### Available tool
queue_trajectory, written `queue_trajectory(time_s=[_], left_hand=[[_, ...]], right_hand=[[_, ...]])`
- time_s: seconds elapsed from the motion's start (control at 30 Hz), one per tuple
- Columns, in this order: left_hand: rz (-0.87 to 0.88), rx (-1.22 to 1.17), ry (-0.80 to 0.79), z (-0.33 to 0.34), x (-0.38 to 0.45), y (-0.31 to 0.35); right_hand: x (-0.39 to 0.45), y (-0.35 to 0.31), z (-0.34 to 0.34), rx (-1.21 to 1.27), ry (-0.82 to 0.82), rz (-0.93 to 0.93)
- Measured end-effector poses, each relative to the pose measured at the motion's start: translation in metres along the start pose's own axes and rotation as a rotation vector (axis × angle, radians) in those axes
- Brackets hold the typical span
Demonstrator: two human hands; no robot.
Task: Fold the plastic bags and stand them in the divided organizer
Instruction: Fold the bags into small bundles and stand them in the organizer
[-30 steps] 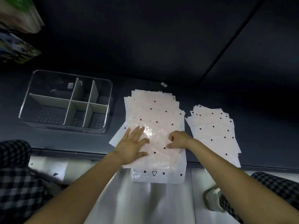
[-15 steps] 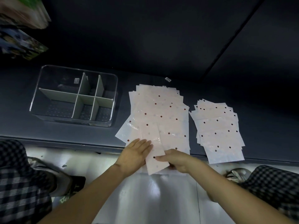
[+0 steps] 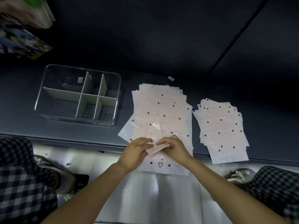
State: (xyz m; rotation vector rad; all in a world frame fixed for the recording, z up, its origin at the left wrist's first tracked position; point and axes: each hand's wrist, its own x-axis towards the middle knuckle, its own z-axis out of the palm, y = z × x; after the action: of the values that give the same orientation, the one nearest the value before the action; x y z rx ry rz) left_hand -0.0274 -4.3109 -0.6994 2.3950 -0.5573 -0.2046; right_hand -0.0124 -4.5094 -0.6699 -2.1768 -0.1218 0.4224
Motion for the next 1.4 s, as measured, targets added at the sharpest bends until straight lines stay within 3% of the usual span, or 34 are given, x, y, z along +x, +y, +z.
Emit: queue_trajectory(time_s=[0.1,0.2,0.3,0.5,0.57,0.63,0.73,0.87,1.0,1.13,1.27,1.4], left_hand=[[-0.147,0.051,0.121,0.002,-0.003,-0.001],[-0.347,0.055,0.231,0.003,-0.001,-0.001],[-0.503,-0.026,0.253,0.003,0.003,-0.001],[-0.633,-0.015,0.237,0.003,0.011,0.006],[-0.567,0.06,0.264,0.001,0.011,0.009],[-0.312,0.16,0.234,-0.002,0.014,0.012],[0.03,0.362,-0.044,-0.001,0.019,0.015],[0.009,0.568,-0.258,0.006,0.014,0.001],[0.013,0.572,-0.304,0.004,0.015,-0.004],[-0.014,0.551,-0.298,0.004,0.019,-0.004],[-0.031,0.594,-0.299,0.001,0.022,-0.004],[-0.013,0.612,-0.313,-0.005,0.026,-0.003]], right_hand=[[0.012,-0.008,0.001,0.032,-0.017,0.161],[0.022,-0.015,0.003,-0.091,-0.006,0.272],[0.029,-0.016,0.006,-0.153,0.03,0.342],[0.036,-0.024,0.009,-0.253,0.042,0.438],[0.037,-0.025,0.008,-0.246,0.032,0.45],[0.037,-0.025,0.007,-0.235,0.029,0.45],[0.038,-0.025,0.008,-0.23,0.033,0.448],[0.039,-0.023,0.007,-0.232,0.026,0.468],[0.037,-0.02,0.008,-0.231,0.054,0.499],[0.029,-0.024,0.011,-0.033,0.078,0.549],[0.007,-0.021,0.011,0.085,0.063,0.374],[-0.003,-0.018,0.012,-0.106,0.09,0.197]])
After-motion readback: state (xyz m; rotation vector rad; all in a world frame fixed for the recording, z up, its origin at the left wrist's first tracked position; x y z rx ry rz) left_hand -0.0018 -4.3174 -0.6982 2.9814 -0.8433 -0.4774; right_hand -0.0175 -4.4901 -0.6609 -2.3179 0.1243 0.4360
